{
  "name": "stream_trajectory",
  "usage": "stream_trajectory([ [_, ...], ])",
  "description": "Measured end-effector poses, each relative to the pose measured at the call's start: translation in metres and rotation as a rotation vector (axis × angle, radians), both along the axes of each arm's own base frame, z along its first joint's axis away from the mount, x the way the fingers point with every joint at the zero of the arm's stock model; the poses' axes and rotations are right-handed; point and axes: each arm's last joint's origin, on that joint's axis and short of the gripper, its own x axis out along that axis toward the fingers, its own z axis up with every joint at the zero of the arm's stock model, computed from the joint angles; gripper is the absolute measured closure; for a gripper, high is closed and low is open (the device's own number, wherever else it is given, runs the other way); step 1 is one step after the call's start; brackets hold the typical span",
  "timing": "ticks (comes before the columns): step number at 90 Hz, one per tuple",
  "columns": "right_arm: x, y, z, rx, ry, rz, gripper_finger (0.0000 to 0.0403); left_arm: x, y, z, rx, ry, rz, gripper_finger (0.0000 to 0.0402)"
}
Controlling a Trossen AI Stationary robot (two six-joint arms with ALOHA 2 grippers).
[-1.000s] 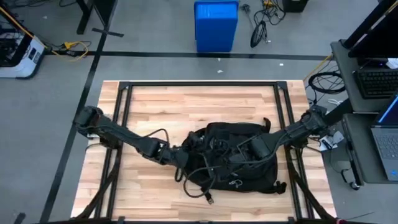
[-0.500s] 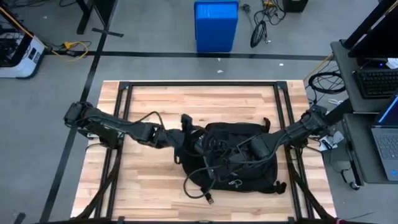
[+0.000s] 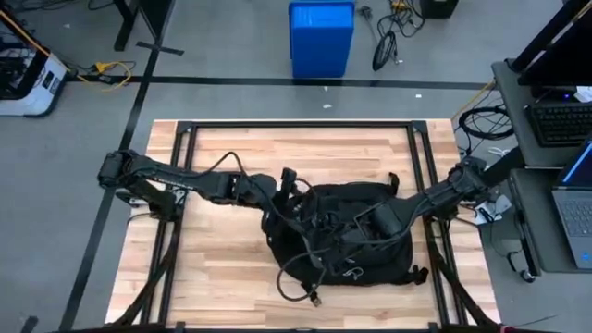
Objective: Unpack backpack
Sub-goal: Close the black backpack
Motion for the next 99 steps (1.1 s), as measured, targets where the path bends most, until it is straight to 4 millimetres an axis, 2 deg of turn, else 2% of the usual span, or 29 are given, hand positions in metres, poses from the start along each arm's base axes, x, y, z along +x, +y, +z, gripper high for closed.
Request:
stream_trajectory([
  [12,0.001,0.001,0.001,0.017,-0.005,0.03,0.0399,0.0,-0.003,0.0,-0.005,-0.004,-0.018,0.0187],
  [20,0.003,0.002,0.002,0.022,-0.024,0.035,0.0398,0.0,-0.004,0.0,-0.001,-0.005,-0.013,0.0212],
  [26,0.004,0.002,0.002,0.036,-0.038,0.026,0.0393,0.0,-0.003,0.0,0.01,-0.006,0.007,0.0256],
  [35,0.004,0.002,0.002,0.055,-0.043,-0.007,0.0374,0.0,0.001,0.001,0.035,-0.008,0.061,0.0355],
  [39,0.004,0.002,0.002,0.071,-0.043,-0.033,0.0363,0.0,0.003,0.0,0.044,0.003,0.08,0.0381],
  [59,-0.01,0.012,-0.004,0.144,0.02,-0.148,0.0315,-0.005,0.009,-0.007,0.087,0.084,0.206,0.0396],
  [84,-0.032,0.07,-0.001,0.285,-0.041,-0.055,0.0299,-0.011,0.013,-0.013,0.106,0.16,0.327,0.04],
  [92,-0.036,0.095,-0.014,0.339,-0.028,-0.067,0.0298,-0.012,0.014,-0.013,0.113,0.163,0.34,0.04],
  [99,-0.036,0.117,-0.033,0.368,-0.001,-0.075,0.0298,-0.012,0.014,-0.013,0.114,0.164,0.341,0.04],
])
